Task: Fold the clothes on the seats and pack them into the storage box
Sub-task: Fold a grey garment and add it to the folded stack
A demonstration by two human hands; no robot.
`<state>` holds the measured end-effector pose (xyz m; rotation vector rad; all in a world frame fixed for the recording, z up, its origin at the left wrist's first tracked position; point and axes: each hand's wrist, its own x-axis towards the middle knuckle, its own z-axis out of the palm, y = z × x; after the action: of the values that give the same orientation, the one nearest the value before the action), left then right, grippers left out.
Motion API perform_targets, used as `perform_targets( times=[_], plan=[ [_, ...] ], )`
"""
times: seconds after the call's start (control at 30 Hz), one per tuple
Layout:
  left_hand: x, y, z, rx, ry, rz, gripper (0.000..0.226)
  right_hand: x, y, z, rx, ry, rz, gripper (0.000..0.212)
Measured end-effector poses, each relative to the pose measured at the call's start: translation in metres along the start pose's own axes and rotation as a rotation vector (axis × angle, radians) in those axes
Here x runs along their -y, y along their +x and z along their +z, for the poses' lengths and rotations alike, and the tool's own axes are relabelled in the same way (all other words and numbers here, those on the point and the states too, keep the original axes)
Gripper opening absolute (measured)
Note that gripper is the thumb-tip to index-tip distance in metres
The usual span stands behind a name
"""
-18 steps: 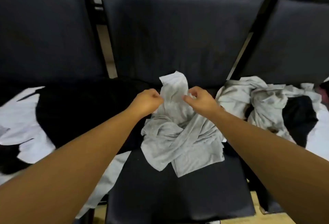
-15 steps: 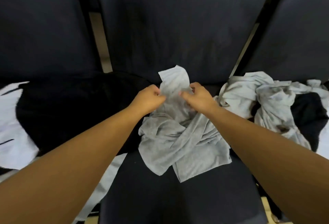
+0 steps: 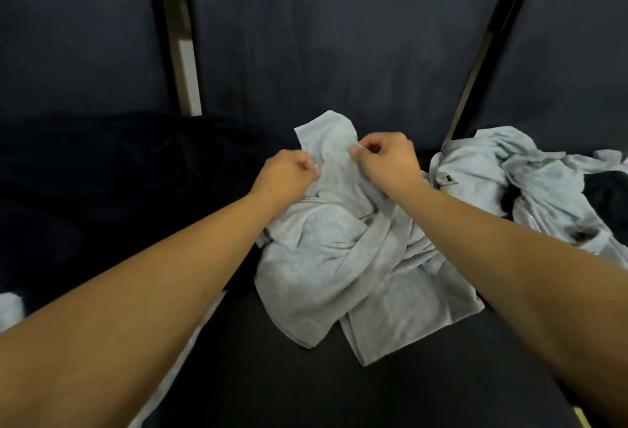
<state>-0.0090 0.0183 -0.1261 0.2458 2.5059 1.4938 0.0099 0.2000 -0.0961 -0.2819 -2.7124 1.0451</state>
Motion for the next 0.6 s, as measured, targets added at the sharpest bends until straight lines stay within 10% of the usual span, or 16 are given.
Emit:
perform_targets(
  times=[0.23,0.6],
  plan=[
    [-0.04,-0.029,-0.021,-0.115,-0.433,-0.028,0.016,0.019,-0.028,-0.028,-0.114,0.198,-0.034,0.027],
    [-0.178,-0.113,-0.072,-0.296,-0.387,0.366,0.021,0.108,-0.086,-0.155,-0.342,0.532,-0.249,0.02]
  ],
)
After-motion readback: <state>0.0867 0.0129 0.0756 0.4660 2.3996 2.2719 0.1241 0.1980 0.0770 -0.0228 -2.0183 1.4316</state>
